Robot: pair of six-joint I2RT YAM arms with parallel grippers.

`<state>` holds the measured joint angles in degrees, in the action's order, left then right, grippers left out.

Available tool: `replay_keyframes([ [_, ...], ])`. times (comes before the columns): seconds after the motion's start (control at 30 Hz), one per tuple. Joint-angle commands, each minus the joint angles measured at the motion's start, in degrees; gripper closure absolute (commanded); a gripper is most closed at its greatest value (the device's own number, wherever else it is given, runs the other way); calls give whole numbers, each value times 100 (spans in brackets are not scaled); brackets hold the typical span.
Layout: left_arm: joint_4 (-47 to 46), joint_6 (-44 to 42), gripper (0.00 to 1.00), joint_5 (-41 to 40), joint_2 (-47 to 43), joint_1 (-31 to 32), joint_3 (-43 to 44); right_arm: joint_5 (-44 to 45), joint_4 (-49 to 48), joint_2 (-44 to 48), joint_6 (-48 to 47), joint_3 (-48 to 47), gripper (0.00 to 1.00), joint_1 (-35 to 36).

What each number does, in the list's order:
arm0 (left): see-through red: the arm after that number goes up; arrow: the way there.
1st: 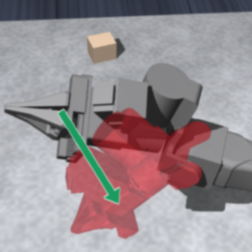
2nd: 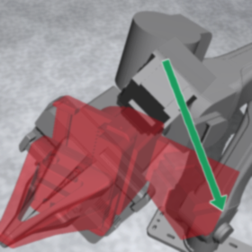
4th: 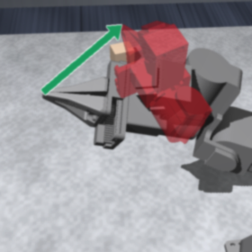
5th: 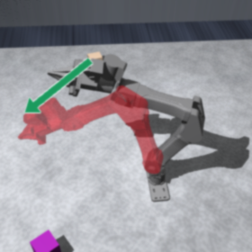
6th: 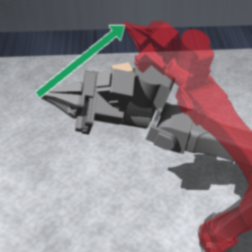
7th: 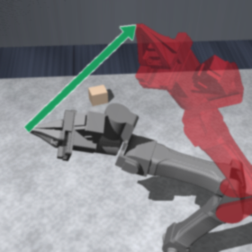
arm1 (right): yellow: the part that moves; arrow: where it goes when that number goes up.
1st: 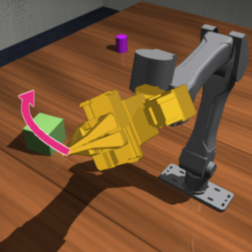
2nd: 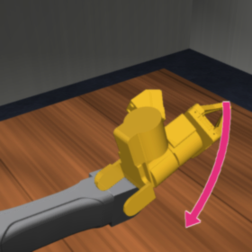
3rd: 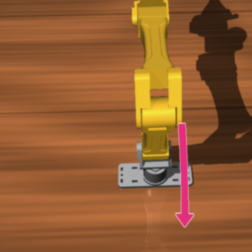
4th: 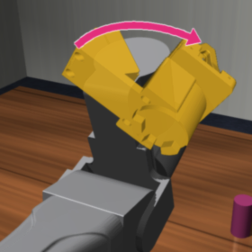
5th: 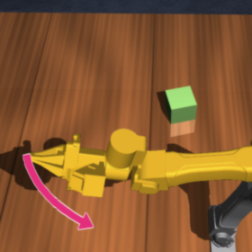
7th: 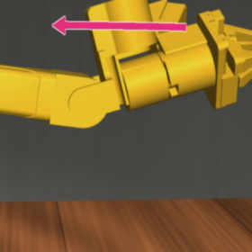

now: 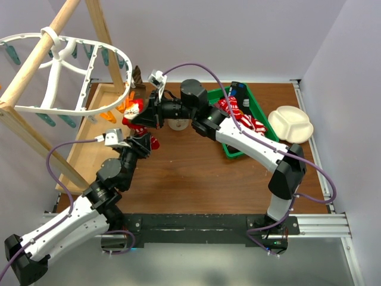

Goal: Remove the socks clipped to the hanger
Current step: Remove the sock from the hanger.

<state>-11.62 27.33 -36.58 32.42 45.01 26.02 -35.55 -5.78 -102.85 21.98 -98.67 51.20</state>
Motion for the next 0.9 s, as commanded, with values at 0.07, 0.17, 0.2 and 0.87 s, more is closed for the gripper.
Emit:
replay_keyframes([
  [0.07, -509, -132, 93, -201, 18, -37, -1, -93, -301, 98, 158, 32, 100, 13],
  [0.17, -333, -27, 100, -96, 1, -28, 26, 4, -292, 98, 123, 59, 100, 4],
  [0.2, -306, -9, 100, -52, -52, -37, 26, 126, -283, 116, 79, 67, 100, 4],
  [0.87, 520, 730, 100, 204, -553, -28, -71, 1139, -1003, 704, 287, 1007, 38, -329],
])
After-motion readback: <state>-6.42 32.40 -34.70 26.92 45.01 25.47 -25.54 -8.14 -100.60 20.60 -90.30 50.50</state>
